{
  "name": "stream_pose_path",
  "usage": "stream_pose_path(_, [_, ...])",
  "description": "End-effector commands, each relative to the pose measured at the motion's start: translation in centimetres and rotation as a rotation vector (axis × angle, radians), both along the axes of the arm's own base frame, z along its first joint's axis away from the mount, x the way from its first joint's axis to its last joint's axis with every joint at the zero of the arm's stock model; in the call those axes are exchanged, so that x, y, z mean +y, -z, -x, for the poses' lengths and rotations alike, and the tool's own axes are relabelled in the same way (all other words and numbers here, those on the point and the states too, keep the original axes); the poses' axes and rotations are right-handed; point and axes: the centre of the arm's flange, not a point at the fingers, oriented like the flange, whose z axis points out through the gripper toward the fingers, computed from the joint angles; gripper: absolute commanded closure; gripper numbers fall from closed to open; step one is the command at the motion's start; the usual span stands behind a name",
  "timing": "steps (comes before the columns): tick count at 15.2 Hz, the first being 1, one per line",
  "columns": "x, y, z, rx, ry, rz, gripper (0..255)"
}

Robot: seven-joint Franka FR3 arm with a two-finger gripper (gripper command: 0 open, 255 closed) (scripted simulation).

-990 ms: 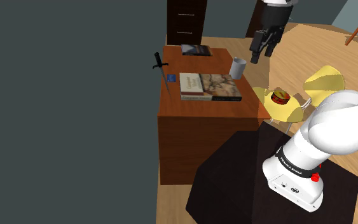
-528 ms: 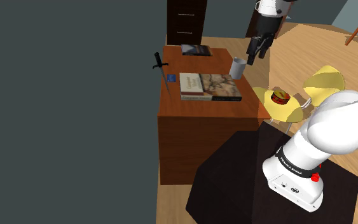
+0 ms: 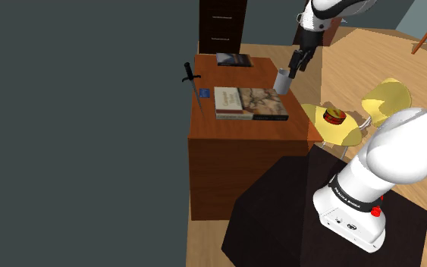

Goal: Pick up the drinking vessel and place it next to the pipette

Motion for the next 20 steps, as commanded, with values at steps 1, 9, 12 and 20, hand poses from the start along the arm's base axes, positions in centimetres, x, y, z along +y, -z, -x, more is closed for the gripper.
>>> stream_pose_path(1, [-2.2, 1.2, -1.3, -0.011, -0.019, 0.002, 0])
stream_pose_path(9, [-9.4, 5.7, -7.0, -0.051, -0.091, 0.001, 0])
stream_pose_path(12, [-12.0, 7.4, -9.3, -0.066, -0.118, 0.0, 0])
stream_pose_path(20, [-12.2, 11.4, -9.6, -0.067, -0.12, 0.0, 0])
